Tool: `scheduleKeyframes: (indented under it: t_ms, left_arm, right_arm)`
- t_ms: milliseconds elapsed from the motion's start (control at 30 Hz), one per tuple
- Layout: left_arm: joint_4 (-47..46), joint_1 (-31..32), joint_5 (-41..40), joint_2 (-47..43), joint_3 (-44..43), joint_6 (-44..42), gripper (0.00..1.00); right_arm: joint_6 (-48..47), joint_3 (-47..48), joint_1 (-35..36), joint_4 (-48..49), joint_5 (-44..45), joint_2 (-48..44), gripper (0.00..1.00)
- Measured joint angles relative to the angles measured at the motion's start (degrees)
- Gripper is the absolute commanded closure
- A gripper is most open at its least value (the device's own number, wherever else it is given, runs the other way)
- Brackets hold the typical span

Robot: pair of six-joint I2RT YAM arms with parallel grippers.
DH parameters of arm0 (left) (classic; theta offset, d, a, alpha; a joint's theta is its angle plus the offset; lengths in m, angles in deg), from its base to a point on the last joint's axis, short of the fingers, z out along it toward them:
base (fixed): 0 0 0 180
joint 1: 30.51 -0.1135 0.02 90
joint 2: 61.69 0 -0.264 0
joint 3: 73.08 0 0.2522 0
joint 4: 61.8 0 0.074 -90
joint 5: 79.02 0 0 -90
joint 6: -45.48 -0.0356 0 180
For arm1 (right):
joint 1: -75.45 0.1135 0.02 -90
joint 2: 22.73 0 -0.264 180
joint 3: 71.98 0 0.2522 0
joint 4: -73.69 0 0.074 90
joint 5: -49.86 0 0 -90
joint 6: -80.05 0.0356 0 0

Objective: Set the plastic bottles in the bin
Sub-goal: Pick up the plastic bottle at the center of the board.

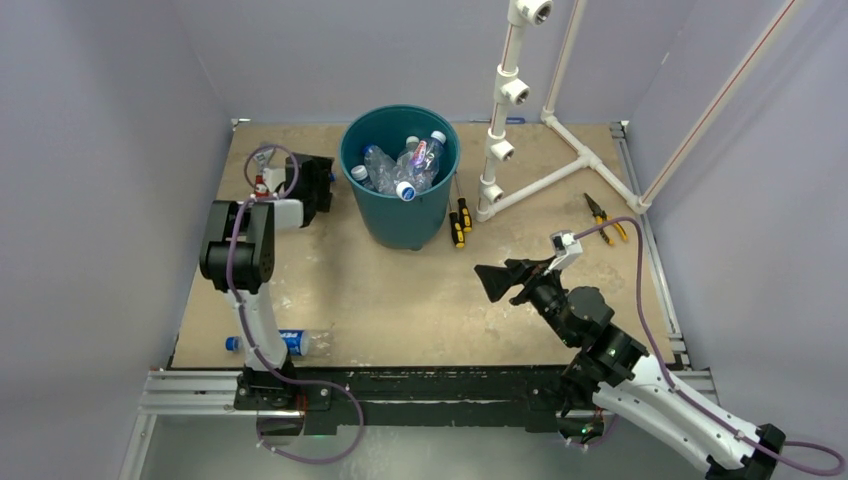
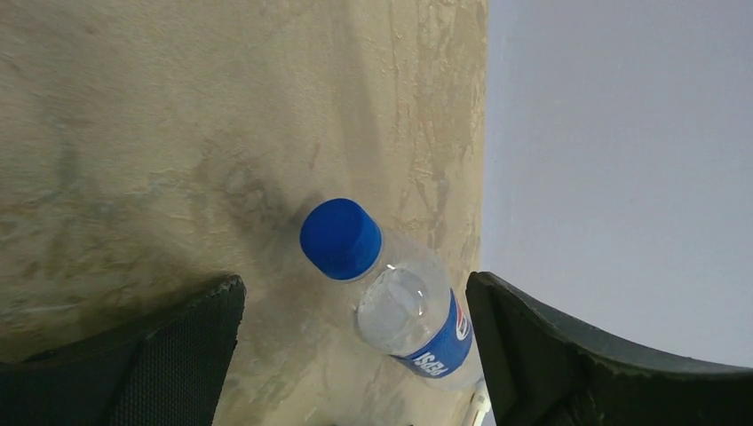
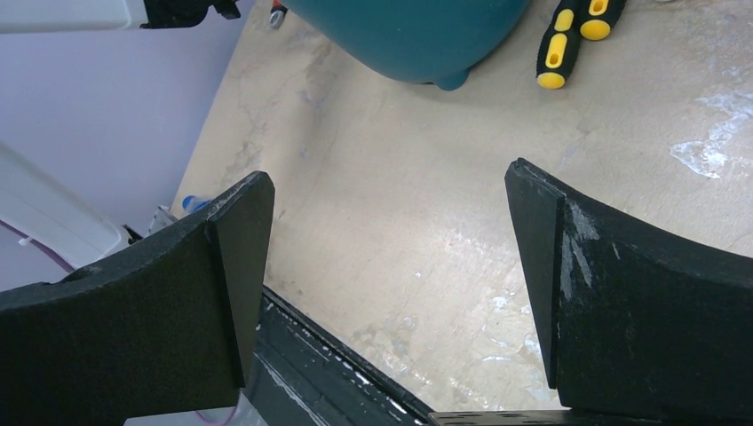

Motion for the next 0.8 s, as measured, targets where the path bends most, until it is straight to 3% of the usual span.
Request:
scheduleKeyframes:
  t_ms: [200,433,567,800]
  left_arm:
    - [4.48,1.77,-2.27,3.76,-6.40,3.17,0.10]
    - [8.22,1.90,-4.94,6.69,-11.19,6.25,0.23]
    - [8.15,1.90,-5.62,7.69,-11.87,7.48,0.34]
    - [6.56,1.90,-5.92,9.38,-11.67,8.07,0.65]
  right_arm:
    - [-0.04,0.00,0.00,-0.37,0.68,0.04,0.02]
    - [-0.26,0.00,0.00,-0.70,0.70,0.24,0.02]
    - [-0.28,0.00,0.00,-0.66,0.68,1.09,0.02]
    - [-0.28,0.00,0.00,-0.74,0.70,1.64,0.02]
